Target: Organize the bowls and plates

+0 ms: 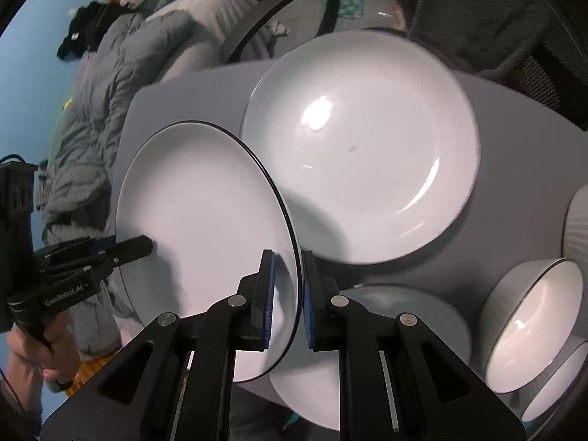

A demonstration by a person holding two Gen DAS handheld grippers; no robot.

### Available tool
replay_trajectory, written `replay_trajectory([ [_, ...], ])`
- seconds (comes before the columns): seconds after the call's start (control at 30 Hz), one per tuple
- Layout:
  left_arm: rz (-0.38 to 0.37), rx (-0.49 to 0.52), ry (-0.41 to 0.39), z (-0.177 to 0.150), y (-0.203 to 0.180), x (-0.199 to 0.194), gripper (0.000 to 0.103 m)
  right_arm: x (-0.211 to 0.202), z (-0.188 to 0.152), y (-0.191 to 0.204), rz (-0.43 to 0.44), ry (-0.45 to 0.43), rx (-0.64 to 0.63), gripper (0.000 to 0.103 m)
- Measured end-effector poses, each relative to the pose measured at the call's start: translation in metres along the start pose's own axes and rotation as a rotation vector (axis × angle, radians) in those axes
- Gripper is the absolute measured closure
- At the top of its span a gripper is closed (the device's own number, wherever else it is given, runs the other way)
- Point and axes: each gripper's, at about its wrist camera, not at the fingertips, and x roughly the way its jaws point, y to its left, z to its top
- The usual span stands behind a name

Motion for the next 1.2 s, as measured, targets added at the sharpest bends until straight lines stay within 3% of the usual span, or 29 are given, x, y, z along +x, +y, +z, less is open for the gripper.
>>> replay_trajectory([
  [0.5, 0.030, 0.063, 0.034, 0.053, -0.078, 0.042, 0.085, -0.015, 0.048, -0.065, 0.015, -0.036, 0.087, 0.089],
  [1.2, 0.048, 0.026, 0.085, 0.072, -0.086, 0.068, 0.085, 0.004, 0.078, -0.106, 0.042, 0.025, 0.135, 0.088],
])
